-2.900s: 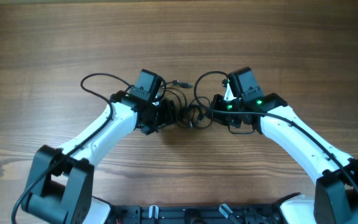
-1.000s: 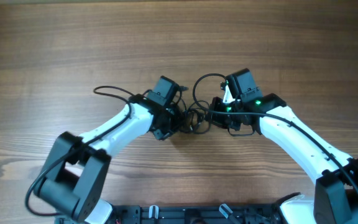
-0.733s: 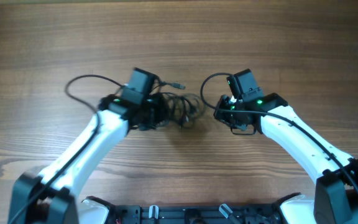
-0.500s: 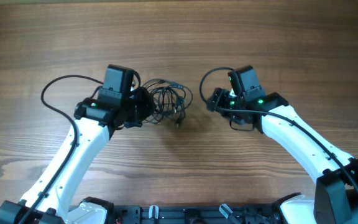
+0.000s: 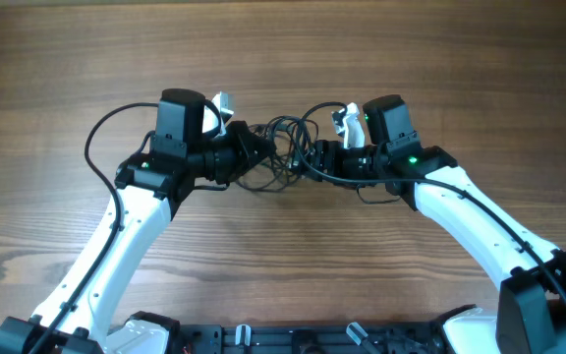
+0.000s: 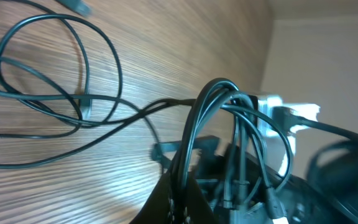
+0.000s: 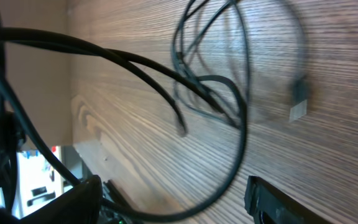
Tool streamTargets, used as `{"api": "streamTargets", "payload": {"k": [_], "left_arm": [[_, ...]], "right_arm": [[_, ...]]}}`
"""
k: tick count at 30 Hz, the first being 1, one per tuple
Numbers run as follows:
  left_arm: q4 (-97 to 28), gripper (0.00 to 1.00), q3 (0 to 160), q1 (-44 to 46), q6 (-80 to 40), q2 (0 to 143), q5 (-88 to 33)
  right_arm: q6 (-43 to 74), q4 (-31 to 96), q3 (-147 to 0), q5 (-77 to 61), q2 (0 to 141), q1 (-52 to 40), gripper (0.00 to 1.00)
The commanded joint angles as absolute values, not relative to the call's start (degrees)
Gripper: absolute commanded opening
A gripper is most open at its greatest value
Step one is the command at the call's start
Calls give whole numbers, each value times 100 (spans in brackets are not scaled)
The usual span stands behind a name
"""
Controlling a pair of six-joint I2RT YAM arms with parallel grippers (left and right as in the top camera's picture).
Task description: Untangle cables
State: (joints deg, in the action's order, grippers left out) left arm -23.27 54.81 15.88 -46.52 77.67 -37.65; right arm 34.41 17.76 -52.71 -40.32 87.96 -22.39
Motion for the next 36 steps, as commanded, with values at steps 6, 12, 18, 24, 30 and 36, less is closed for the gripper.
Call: {"api": "streamTargets", "payload": {"k": [6, 12, 18, 24, 30, 36], "left_arm": [[-2185, 4, 5498, 1597, -4543, 7693, -4958], [-2180, 4, 5498, 1594, -4700, 7693, -5540], [-2117, 4, 5498, 1594, -4694, 7693, -6337], [-2106, 4, 5498, 1544, -4685, 7693, -6619], [-2053, 4, 5498, 1074, -4423, 7693, -6617], [-2410, 4, 5498, 388, -3500, 7693, -6438]], "right_arm": [[3638, 1219, -5282, -4324, 8873, -2263, 76], [4473, 617, -5282, -3356, 8873, -2263, 66], [4565, 412, -5282, -3124, 8873, -2263, 47], [4563, 399, -5282, -3124, 8873, -2263, 4], [4580, 1302, -5282, -2401, 8873, -2263, 4], [4969, 3087, -5282, -539, 8873, -2263, 4]]}}
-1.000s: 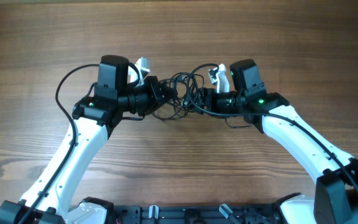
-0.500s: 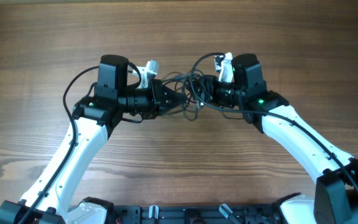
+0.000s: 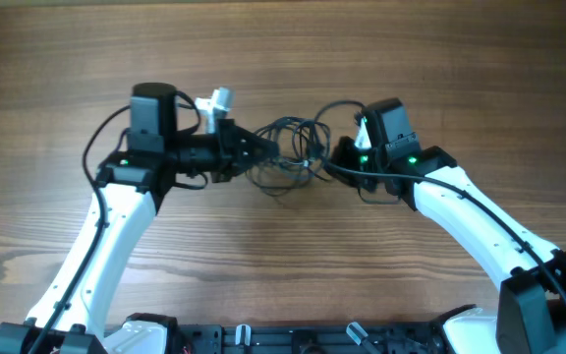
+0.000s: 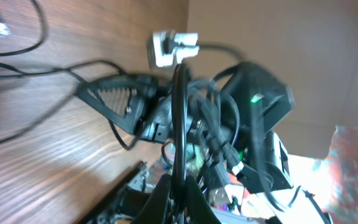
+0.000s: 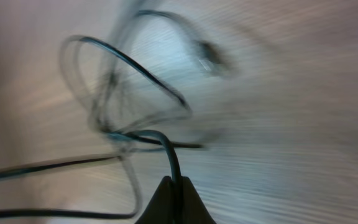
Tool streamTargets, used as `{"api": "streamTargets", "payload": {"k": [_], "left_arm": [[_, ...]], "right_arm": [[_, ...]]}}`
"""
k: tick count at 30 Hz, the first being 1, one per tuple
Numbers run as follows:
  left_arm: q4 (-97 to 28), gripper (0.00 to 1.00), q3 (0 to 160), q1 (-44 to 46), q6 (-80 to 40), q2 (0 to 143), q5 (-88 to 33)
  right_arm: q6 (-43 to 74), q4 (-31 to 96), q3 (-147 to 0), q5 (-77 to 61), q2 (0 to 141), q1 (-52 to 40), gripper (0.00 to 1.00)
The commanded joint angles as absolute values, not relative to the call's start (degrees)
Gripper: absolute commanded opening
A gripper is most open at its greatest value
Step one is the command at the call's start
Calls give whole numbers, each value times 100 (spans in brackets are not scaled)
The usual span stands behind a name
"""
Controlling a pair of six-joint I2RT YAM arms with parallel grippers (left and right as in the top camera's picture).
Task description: Untangle cables
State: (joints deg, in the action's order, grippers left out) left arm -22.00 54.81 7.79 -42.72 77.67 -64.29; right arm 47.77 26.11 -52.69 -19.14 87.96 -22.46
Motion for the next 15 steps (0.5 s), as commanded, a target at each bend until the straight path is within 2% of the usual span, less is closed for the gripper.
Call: {"api": "streamTargets", "payload": {"k": [1, 5, 12, 15], "left_arm": [[-2550, 4, 5498, 287, -3389, 7693, -6292], [-3079, 4, 5498, 8, -3028, 7693, -5437], [-4359, 4, 5498, -178, -3363, 7693, -1815], [-4615, 4, 5498, -178, -3579, 7693, -961]], "right_arm": [[4965, 3199, -5282, -429, 8873, -2263, 4], [4950, 3485, -5282, -226, 8873, -2263, 4], [4967, 3568, -5282, -228, 8873, -2263, 4], [4974, 3662, -5282, -89, 8873, -2263, 4]]}}
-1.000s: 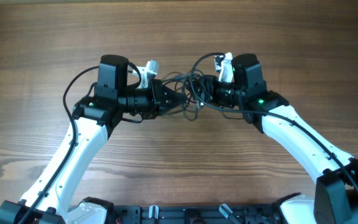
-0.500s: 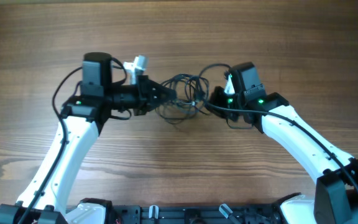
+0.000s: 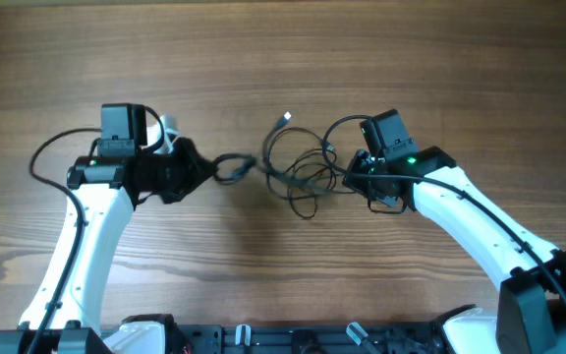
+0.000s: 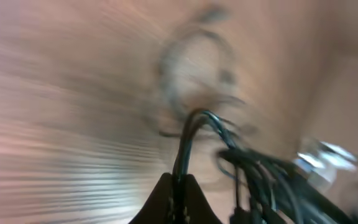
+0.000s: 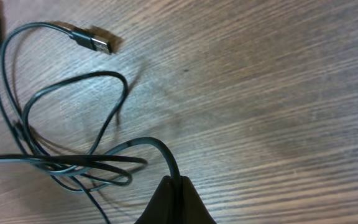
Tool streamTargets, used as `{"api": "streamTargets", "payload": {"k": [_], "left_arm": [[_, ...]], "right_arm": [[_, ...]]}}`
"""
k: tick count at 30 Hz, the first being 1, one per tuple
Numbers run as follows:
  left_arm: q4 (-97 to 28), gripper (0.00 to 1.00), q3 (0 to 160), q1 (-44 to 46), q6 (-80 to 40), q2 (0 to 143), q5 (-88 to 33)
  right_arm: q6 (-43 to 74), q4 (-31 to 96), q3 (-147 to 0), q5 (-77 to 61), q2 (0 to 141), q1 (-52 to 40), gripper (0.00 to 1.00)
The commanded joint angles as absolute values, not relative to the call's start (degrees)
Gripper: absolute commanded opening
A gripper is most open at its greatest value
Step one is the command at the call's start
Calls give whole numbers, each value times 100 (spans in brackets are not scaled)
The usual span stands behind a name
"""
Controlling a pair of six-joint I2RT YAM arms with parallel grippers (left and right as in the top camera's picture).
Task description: Untangle cables
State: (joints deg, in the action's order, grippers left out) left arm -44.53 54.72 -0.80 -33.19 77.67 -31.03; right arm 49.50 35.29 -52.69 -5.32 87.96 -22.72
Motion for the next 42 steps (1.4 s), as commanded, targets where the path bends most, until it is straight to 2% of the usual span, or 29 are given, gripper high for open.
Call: {"api": "streamTargets", "payload": {"k": [1, 13, 16, 19, 23, 26, 28, 34, 39, 41, 42], "left_arm": [[-4644, 4, 5498, -178, -3651, 7693, -845], [-4641, 9, 5498, -178, -4145, 7693, -360], [-4661, 10, 5498, -178, -4145, 7693, -534], [-4659, 18, 5498, -172, -4139, 7693, -1129], [-4659, 20, 5498, -99, -3765, 7693, -2480], [-4757, 31, 5498, 108, -3601, 7693, -2724], [-4834, 33, 5496, 279, -3603, 7695, -2751], [-4869, 36, 5496, 862, -3715, 7837, -3024], [-4858, 37, 5496, 1455, -4303, 8064, -3129], [-4842, 44, 5496, 1688, -4556, 8149, -3124], [-4827, 44, 5496, 1793, -4685, 8197, -3124]], "right_arm": [[4974, 3704, -5282, -21, 8873, -2263, 4], [5308, 4300, -5282, 1050, 8873, -2246, 4], [5166, 4051, -5282, 690, 8873, -2248, 4], [4390, 3483, -5282, -246, 8873, -2248, 4], [3992, 2958, -5282, -1135, 8873, -2248, 4], [4099, 2899, -5282, -1170, 8873, -2248, 4], [4095, 2875, -5282, -1170, 8873, -2248, 4], [4097, 2873, -5282, -1214, 8873, -2248, 4], [4095, 2873, -5282, -1214, 8873, -2248, 4], [4095, 2875, -5282, -1212, 8873, -2248, 4], [4095, 2875, -5282, -1214, 8873, -2248, 4]]}}
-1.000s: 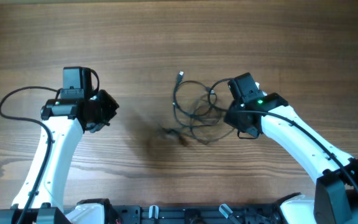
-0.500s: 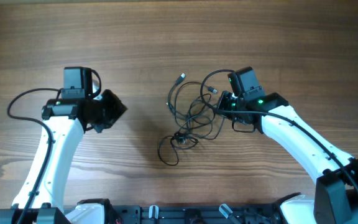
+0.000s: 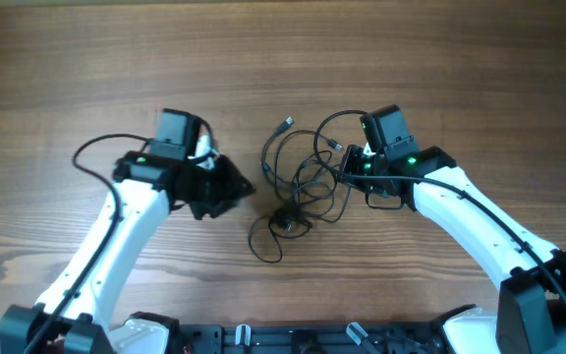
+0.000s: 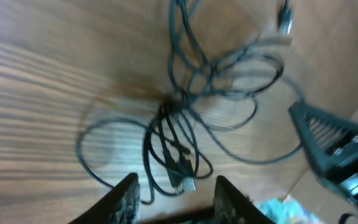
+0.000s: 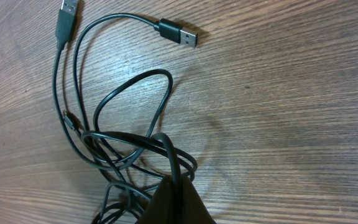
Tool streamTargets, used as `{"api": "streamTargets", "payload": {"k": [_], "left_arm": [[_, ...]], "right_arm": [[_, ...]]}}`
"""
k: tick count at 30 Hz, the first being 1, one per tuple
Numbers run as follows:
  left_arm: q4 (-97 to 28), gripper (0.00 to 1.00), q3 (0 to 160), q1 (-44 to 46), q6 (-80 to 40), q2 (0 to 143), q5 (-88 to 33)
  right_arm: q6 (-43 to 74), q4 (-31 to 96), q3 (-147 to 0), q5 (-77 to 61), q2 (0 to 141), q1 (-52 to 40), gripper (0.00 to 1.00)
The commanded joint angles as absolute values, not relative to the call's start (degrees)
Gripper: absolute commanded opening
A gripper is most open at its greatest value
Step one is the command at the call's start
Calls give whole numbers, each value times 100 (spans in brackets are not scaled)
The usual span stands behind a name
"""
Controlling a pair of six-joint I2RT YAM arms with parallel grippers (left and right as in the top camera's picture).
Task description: Untangle cables
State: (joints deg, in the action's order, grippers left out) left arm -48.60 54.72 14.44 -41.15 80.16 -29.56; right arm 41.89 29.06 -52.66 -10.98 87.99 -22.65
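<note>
A tangle of dark cables (image 3: 303, 182) lies mid-table, with a coiled bundle (image 3: 285, 218) at its near side and two USB plugs (image 3: 285, 123) at the far side. My left gripper (image 3: 232, 189) stands open just left of the bundle; in the left wrist view the bundle (image 4: 178, 149) lies beyond the gripper (image 4: 176, 196), with nothing between the fingers. My right gripper (image 3: 347, 167) is shut on one cable strand at the tangle's right edge. The right wrist view shows that strand (image 5: 169, 158) running into the gripper (image 5: 173, 186), and both plugs (image 5: 179, 33).
The wooden table (image 3: 480, 69) carries nothing but the cables. The left arm's own black cord (image 3: 91, 157) loops out to the left of its wrist. The robot's base bar (image 3: 293, 339) runs along the near edge.
My left gripper was shut on the coiled bundle, drawn out to the left. Now it is open and further right, and the bundle lies on the table. The right gripper still holds its strand.
First both grippers were close together at the tangle, the left shut on a bundle and the right open. Then the right was shut on a strand. The left then held the bundle far to the left, stretching the tangle. Now the bundle lies loose, released.
</note>
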Motion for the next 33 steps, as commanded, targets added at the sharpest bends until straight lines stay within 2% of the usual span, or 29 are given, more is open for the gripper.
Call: {"api": "streamTargets", "payload": {"k": [1, 12, 33], "left_arm": [[-4801, 44, 5496, 1865, -4770, 8243, -3127], [-4458, 37, 5496, 2499, -5192, 9026, -3081], [-4768, 34, 5496, 2486, -5148, 9334, -2080]], "right_arm": [[4095, 2875, -5282, -1214, 8873, -2248, 4], [4093, 2919, -5282, -1212, 8873, -2248, 4], [4086, 2939, -5282, -1212, 8873, -2248, 4]]}}
